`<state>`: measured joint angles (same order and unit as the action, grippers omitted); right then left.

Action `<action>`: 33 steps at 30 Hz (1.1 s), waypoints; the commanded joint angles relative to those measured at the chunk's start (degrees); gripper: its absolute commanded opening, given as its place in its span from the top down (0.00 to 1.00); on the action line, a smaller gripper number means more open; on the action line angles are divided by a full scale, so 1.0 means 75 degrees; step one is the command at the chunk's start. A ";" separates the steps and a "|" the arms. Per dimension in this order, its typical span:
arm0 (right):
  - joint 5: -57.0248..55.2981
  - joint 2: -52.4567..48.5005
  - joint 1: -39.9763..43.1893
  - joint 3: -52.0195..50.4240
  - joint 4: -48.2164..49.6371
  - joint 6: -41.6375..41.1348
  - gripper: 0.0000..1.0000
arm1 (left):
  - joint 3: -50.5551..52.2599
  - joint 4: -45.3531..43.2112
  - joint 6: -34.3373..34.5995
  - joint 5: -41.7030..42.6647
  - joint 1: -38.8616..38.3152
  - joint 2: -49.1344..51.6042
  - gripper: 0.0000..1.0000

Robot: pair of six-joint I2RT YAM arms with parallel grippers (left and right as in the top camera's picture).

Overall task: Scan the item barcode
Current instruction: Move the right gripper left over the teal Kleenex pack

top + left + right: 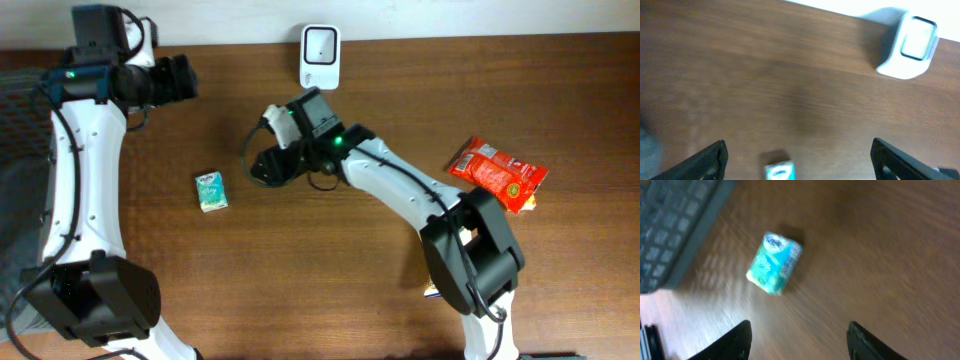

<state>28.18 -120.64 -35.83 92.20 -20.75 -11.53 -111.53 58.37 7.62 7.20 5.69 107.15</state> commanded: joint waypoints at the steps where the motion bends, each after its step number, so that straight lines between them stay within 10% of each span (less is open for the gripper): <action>1: -0.0589 -0.0530 -0.0417 0.0178 0.0784 -0.0580 0.41 | -0.0411 0.0251 0.0466 -0.1373 0.0015 -0.0061 0.13; 11: -0.0868 -0.2949 -0.1428 0.3488 -0.0749 0.0085 0.37 | -0.0408 0.0294 0.0495 -0.1370 0.0015 0.0256 0.10; 33: -0.0883 -0.3092 -0.1320 0.3520 -0.1011 0.0090 0.48 | -0.0408 0.0469 0.0493 -0.1510 0.0015 0.0271 0.01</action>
<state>22.06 -143.13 -46.04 117.67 -28.34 -11.55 -113.58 61.73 10.63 -3.49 5.69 108.73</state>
